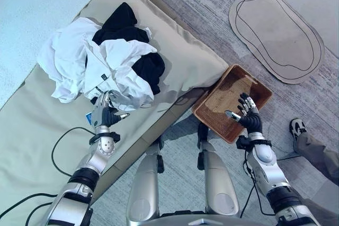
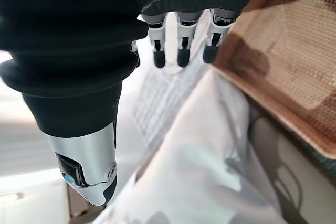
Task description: Pick up clothes into the bucket
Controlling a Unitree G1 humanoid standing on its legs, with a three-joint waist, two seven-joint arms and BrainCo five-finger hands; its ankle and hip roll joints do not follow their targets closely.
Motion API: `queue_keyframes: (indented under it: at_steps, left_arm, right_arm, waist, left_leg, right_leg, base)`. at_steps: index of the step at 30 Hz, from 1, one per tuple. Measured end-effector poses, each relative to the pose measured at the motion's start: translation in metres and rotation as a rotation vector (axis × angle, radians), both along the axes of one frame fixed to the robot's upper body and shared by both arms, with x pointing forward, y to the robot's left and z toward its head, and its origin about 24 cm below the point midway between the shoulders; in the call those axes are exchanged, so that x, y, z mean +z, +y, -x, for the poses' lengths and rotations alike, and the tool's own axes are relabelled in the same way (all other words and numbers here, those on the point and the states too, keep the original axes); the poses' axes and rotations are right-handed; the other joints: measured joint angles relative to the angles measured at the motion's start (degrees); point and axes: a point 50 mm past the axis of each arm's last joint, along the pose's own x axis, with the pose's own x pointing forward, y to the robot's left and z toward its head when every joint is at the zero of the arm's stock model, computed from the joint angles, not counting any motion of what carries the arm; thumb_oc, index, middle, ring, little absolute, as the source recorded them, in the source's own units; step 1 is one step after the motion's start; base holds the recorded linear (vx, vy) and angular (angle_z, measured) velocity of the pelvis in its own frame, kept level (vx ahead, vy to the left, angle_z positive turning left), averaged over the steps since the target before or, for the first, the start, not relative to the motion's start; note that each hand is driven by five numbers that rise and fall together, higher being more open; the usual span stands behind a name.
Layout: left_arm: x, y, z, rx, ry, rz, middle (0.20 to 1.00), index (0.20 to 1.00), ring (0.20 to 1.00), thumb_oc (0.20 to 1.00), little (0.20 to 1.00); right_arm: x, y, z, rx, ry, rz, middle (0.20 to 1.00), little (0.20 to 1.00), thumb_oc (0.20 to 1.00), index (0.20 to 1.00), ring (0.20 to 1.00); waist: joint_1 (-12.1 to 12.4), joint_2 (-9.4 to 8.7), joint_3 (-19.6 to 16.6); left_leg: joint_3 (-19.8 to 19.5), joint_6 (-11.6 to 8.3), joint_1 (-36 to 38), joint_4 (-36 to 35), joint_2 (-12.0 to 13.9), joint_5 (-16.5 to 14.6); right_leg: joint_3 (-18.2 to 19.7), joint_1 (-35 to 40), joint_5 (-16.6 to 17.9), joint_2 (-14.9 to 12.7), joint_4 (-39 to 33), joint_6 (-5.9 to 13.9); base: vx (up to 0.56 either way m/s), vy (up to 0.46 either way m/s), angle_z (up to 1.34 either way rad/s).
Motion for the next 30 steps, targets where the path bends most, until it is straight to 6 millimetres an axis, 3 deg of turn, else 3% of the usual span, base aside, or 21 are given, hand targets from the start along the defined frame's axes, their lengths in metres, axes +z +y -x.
queue_keyframes:
  at_steps: [6, 10, 11, 12, 20, 30]
  left_arm:
    - [0.018, 0.006, -0.007, 0.016, -0.075, -0.036, 1.0, 1.0, 1.0, 1.0, 1.0]
    - [0.019, 0.005, -0.008, 0.016, -0.082, -0.037, 1.0, 1.0, 1.0, 1.0, 1.0]
    - [0.019, 0.005, -0.008, 0.017, -0.085, -0.038, 0.335, 0.335, 0.335, 0.335, 0.335]
    - [0.019, 0.005, -0.008, 0.017, -0.085, -0.038, 0.206, 0.206, 0.206, 0.206, 0.206]
    - [0.019, 0.01, -0.007, 0.026, -0.073, -0.051, 0.2, 0.2, 0.2, 0.2, 0.2]
    - [-0.001, 0.02, 0.001, 0.073, 0.027, -0.062, 0.2, 0.2, 0.2, 0.2, 0.2]
  right_arm:
    - [0.003, 0.0, -0.001, 0.003, -0.014, 0.001, 1.0, 1.0, 1.0, 1.0, 1.0]
    - [0.004, 0.0, -0.001, 0.005, -0.017, 0.002, 1.0, 1.0, 1.0, 1.0, 1.0]
    - [0.004, 0.0, -0.001, 0.007, -0.019, 0.002, 1.0, 1.0, 1.0, 1.0, 1.0]
    - [0.004, 0.001, -0.001, 0.007, -0.019, 0.002, 1.0, 1.0, 1.0, 1.0, 1.0]
    - [0.006, 0.002, -0.001, 0.018, -0.027, 0.001, 1.0, 1.0, 1.0, 1.0, 1.0]
    - [0.005, 0.002, -0.001, 0.02, -0.025, 0.0, 1.0, 1.0, 1.0, 1.0, 1.0]
  waist:
    - [-1.2, -0.31, -0.1]
    - [-1.1, -0.6, -0.3]
    - [-1.2, -0.72, -0.4]
    - [-1.2, -0.86, -0.5]
    - [-1.1, -2.79, -1.7]
    - [-1.0, -2.78, -4.2]
  left_leg:
    - [0.2, 0.04, -1.8, 1.0, 0.2, 0.0]
    - [0.8, 0.04, -2.0, 1.2, 0.3, 0.0]
    - [0.8, 0.04, -2.4, 1.3, 0.3, 0.0]
    - [0.8, 0.04, -2.6, 1.4, 0.3, 0.0]
    - [1.1, 0.04, -2.6, 1.4, 0.3, 0.0]
    - [1.1, 0.03, -2.5, 1.5, 0.3, 0.0]
  right_leg:
    - [0.9, -3.0, -0.8, 0.1, 2.8, -0.27]
    - [1.3, -3.6, -0.9, 0.1, 3.3, -0.33]
    - [1.3, -4.0, -0.9, 0.1, 3.3, -0.33]
    - [1.3, -4.1, -0.9, 0.1, 3.3, -0.33]
    - [1.6, -4.3, -0.9, 0.1, 3.3, -0.32]
    - [1.6, -4.1, -0.9, 0.1, 3.3, -0.32]
  base:
    - [-0.01, 0.009, -0.03]
    - [0.0, 0.009, -0.05]
    - [0.0, 0.0, 0.0]
    - [0.0, 0.0, 0.0]
    - [0.0, 0.0, 0.0]
    - [0.0, 0.0, 0.0]
